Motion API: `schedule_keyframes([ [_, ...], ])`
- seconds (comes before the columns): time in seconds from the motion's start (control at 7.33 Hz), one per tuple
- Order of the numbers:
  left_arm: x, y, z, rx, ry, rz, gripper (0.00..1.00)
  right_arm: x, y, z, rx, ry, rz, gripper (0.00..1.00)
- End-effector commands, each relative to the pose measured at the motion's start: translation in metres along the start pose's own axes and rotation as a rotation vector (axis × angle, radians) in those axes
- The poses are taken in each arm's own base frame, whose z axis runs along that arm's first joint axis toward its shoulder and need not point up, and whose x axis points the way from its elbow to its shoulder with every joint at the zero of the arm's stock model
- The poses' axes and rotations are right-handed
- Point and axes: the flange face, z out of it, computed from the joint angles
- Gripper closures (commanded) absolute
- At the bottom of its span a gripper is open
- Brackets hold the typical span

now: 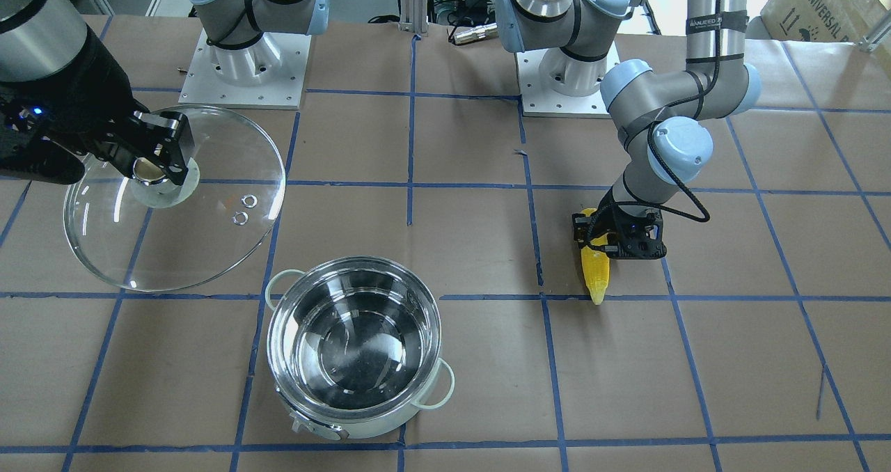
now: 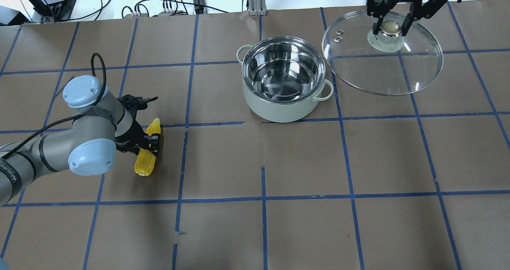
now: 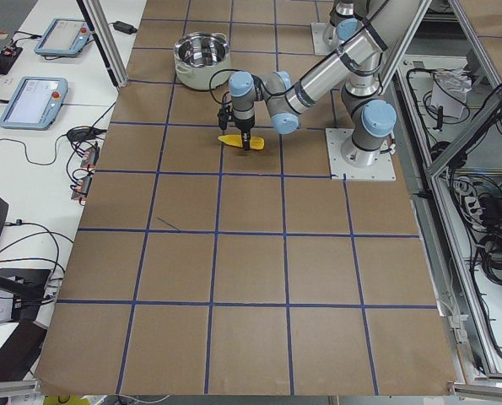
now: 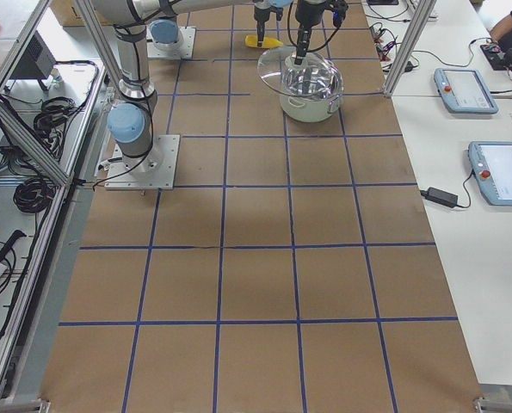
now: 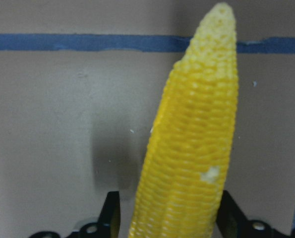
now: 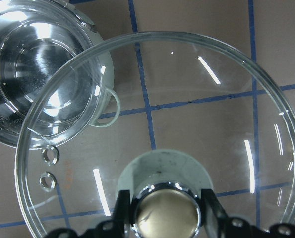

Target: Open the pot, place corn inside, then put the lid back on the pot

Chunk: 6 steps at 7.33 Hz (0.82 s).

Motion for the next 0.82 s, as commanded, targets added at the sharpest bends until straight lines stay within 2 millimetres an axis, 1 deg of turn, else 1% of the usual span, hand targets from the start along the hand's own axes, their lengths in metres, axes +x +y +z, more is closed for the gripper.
schedule_keyframes([
  [0.0,0.006,-0.008,-0.023,0.047,0.014,0.012,0.97,-0.001,0.001,-0.001,0.001,-0.002,0.000,0.61],
  [0.14,0.019,-0.022,-0.054,0.031,0.036,0.021,0.97,-0.002,0.002,-0.001,0.003,-0.002,-0.001,0.61],
  [0.27,0.045,-0.042,-0.091,0.018,0.037,0.048,0.97,-0.002,0.002,-0.001,0.003,-0.002,0.000,0.61],
  [0.41,0.075,-0.059,-0.133,0.014,0.035,0.033,0.97,-0.002,0.002,0.000,0.000,-0.002,0.000,0.61],
  [0.55,0.105,-0.072,-0.161,0.017,0.036,0.019,0.97,-0.003,0.002,0.000,-0.001,-0.002,-0.001,0.61],
  [0.68,0.137,-0.084,-0.182,0.041,0.086,-0.038,0.97,-0.002,0.002,0.000,-0.001,-0.002,0.000,0.61],
])
